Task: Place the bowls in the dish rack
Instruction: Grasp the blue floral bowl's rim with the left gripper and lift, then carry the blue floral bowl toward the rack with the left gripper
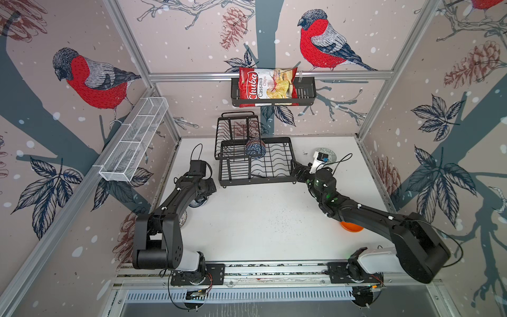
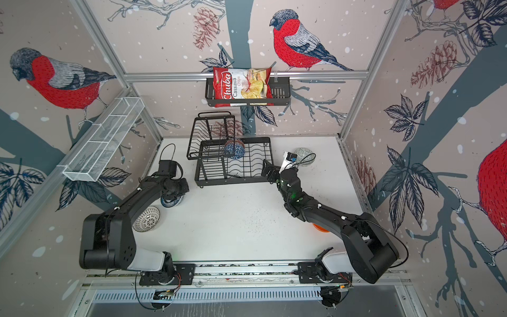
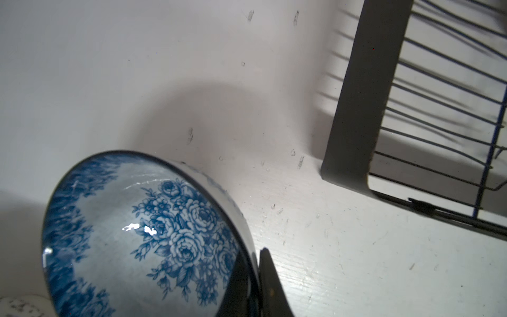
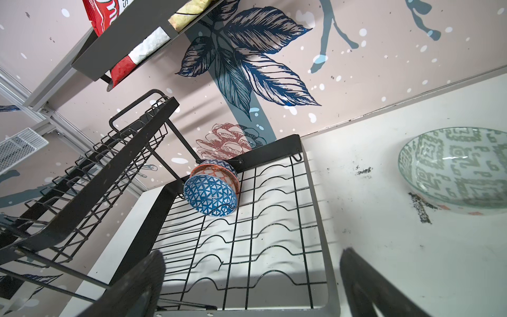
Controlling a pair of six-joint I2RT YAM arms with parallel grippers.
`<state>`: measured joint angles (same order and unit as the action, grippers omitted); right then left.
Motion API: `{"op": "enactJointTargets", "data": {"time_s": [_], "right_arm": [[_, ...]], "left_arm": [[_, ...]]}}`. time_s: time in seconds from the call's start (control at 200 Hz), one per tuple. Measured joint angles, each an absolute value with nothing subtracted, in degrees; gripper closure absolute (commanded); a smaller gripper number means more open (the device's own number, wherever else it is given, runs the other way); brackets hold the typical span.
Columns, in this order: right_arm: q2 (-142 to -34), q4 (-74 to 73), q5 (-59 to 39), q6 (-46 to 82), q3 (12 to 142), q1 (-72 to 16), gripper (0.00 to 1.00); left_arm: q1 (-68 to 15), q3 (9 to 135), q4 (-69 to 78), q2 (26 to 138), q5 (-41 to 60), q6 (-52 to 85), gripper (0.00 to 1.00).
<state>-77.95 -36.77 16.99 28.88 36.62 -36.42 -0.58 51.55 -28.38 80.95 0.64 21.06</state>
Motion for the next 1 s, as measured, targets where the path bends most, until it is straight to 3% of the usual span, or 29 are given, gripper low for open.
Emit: {"op": "enactJointTargets", "data": {"time_s": [0.33,0.65,0.78,0.996], "right_arm": [[-78.15,-36.32,16.95,29.91,36.62,-36.1,0.0],[-78.61,-34.87,17.06,31.59,36.73,-34.74,0.0],[-78.61,-34.37,17.54,32.45,36.69,-33.82,0.0],[-77.71,-32.53,18.92,34.63,36.25,-32.53,0.0]], "left_arm": [[-6.0,46.74,-27.29,69.25,2.39,25.71,1.0],[-24.47,42.33,-27.59,61.82,-4.89,34.39,1.0],[-33.95,42.35,-26.98,64.29,-8.51,37.54,1.0],[-45.65,49.5,-25.06,77.36,-13.65,39.18,1.0]]}}
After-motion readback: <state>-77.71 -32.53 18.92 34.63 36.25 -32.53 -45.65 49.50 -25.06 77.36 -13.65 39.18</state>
